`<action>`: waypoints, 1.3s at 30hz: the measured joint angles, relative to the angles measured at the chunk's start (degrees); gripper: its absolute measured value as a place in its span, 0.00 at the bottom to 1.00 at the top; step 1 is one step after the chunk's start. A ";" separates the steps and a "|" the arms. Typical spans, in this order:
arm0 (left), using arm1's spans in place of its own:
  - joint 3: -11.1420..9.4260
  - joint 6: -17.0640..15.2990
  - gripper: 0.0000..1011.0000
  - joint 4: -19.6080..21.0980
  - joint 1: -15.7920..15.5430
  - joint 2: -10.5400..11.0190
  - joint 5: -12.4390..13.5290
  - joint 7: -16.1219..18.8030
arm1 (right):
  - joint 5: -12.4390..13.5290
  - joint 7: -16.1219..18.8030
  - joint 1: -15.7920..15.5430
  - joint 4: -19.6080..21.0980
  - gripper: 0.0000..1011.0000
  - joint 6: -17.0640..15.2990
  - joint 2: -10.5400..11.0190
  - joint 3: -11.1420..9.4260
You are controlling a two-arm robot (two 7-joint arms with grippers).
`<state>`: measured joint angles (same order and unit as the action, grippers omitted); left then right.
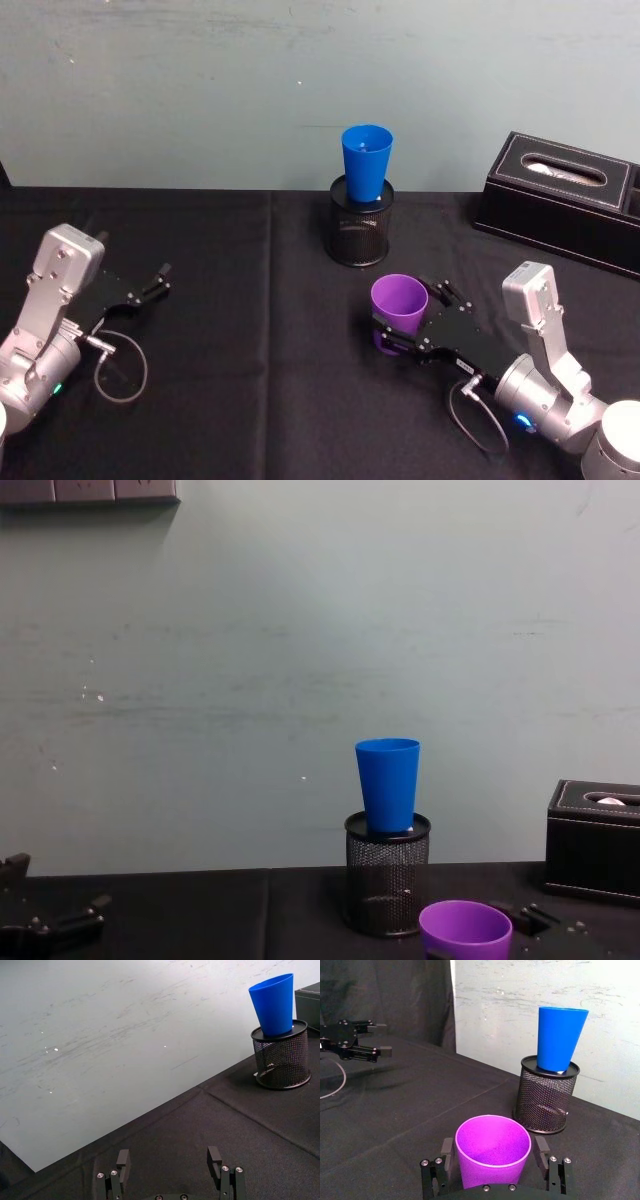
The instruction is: Pick up one cup with a gripper and tap it against the other cup.
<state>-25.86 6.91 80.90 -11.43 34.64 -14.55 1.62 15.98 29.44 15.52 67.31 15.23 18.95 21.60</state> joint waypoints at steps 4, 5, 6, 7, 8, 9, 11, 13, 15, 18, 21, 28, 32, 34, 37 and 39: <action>0.00 0.00 1.00 0.00 0.00 0.00 0.00 0.00 | -0.01 0.28 0.25 -0.39 0.99 0.04 -0.28 -0.13; 0.00 0.00 1.00 0.00 0.00 0.00 0.00 0.00 | 0.00 0.35 0.31 -0.46 0.99 0.05 -0.34 -0.16; 0.00 0.00 1.00 0.00 0.00 0.00 0.00 0.00 | 0.02 0.43 0.36 -0.54 0.99 0.04 -0.37 -0.20; 0.00 0.00 1.00 0.00 0.00 0.00 0.00 0.00 | 0.14 0.63 0.43 -0.67 0.99 0.05 -0.46 -0.25; 0.00 0.00 1.00 0.00 0.00 0.00 0.00 0.00 | 0.14 0.64 0.43 -0.67 0.99 0.05 -0.46 -0.25; 0.00 0.00 1.00 0.00 0.00 0.00 0.00 0.00 | 0.14 0.64 0.43 -0.67 0.99 0.04 -0.45 -0.25; 0.00 0.00 1.00 0.00 0.00 0.00 0.00 0.00 | 0.15 0.64 0.43 -0.67 0.99 0.06 -0.44 -0.24; 0.00 0.00 1.00 0.00 0.00 0.00 0.00 0.00 | 0.15 0.64 0.41 -0.65 0.99 0.07 -0.42 -0.23; 0.00 0.00 1.00 0.00 0.00 0.00 0.00 0.00 | 0.15 0.63 0.39 -0.62 0.99 0.09 -0.41 -0.21; 0.00 0.00 1.00 0.00 0.00 0.00 0.00 0.00 | 0.16 0.62 0.38 -0.60 0.99 0.10 -0.40 -0.20; 0.00 0.00 1.00 0.00 0.00 0.00 0.00 0.00 | 0.16 0.59 0.36 -0.57 0.99 0.12 -0.38 -0.18; 0.00 0.00 1.00 0.00 0.00 0.00 0.00 0.00 | 0.16 0.52 0.33 -0.53 0.99 0.16 -0.35 -0.13; 0.00 0.00 1.00 0.00 0.00 0.00 0.00 0.00 | 0.16 0.49 0.31 -0.52 0.99 0.17 -0.34 -0.13; 0.00 0.00 1.00 0.00 0.00 0.00 0.00 0.00 | 0.15 0.47 0.30 -0.50 0.99 0.17 -0.33 -0.13; 0.00 0.00 1.00 0.00 0.00 0.00 0.00 0.00 | 0.16 0.46 0.30 -0.49 0.99 0.17 -0.32 -0.13; 0.00 0.00 1.00 0.00 0.00 0.00 0.00 0.00 | 0.16 0.44 0.30 -0.48 0.99 0.17 -0.31 -0.13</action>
<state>-25.86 6.91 80.90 -11.43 34.65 -14.55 1.62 16.14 29.89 15.82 66.82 15.40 18.63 21.48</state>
